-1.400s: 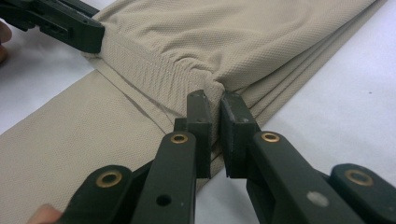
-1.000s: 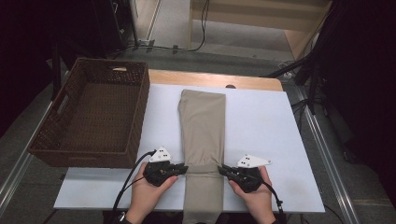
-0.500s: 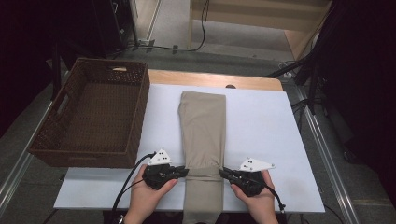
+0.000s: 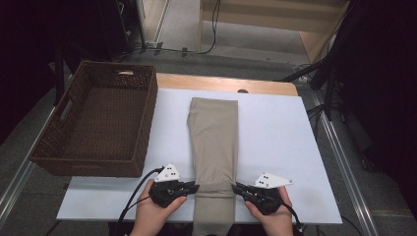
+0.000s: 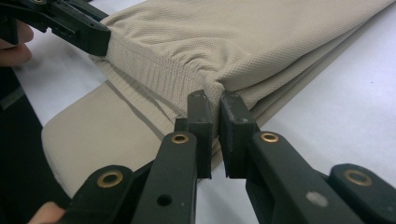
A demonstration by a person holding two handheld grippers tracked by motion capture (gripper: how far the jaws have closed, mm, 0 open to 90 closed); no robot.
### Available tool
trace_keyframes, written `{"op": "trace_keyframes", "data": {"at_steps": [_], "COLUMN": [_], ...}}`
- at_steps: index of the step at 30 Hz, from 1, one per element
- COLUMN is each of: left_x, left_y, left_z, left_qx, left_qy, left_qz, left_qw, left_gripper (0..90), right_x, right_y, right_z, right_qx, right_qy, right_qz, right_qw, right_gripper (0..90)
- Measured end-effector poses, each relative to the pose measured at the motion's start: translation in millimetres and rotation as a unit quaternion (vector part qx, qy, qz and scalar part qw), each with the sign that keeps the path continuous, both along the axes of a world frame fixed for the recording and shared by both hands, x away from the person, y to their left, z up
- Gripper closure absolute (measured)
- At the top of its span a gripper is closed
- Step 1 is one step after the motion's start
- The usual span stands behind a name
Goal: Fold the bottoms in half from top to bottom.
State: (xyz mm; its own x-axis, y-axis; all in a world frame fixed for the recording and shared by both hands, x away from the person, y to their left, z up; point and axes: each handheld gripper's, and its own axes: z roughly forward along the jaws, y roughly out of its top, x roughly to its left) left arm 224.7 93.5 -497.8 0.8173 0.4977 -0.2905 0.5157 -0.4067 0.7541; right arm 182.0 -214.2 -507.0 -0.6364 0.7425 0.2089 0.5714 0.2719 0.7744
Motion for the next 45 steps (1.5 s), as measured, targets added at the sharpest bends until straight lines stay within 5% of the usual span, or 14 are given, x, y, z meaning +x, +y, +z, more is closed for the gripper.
{"op": "trace_keyframes", "data": {"at_steps": [38, 43, 45], "left_x": [-46.5, -49.3, -49.9], "left_y": [4.5, 7.4, 8.8], "left_z": [1.0, 2.2, 2.6], "left_qx": [-0.009, -0.017, -0.020], "left_qy": [0.012, 0.017, 0.014], "left_qz": [-0.036, -0.042, -0.040], "left_qw": [0.9992, 0.9988, 0.9989], "left_gripper": [81.1, 77.2, 73.3], "right_x": [-45.9, -49.8, -49.9], "right_y": [-5.0, -8.0, -9.9], "right_z": [4.4, 5.6, 4.3], "right_qx": [0.002, 0.010, 0.016], "right_qy": [0.007, 0.005, 0.012], "right_qz": [0.029, 0.030, 0.041], "right_qw": [0.9996, 0.9995, 0.9990], "right_gripper": [82.0, 78.8, 69.3]}}
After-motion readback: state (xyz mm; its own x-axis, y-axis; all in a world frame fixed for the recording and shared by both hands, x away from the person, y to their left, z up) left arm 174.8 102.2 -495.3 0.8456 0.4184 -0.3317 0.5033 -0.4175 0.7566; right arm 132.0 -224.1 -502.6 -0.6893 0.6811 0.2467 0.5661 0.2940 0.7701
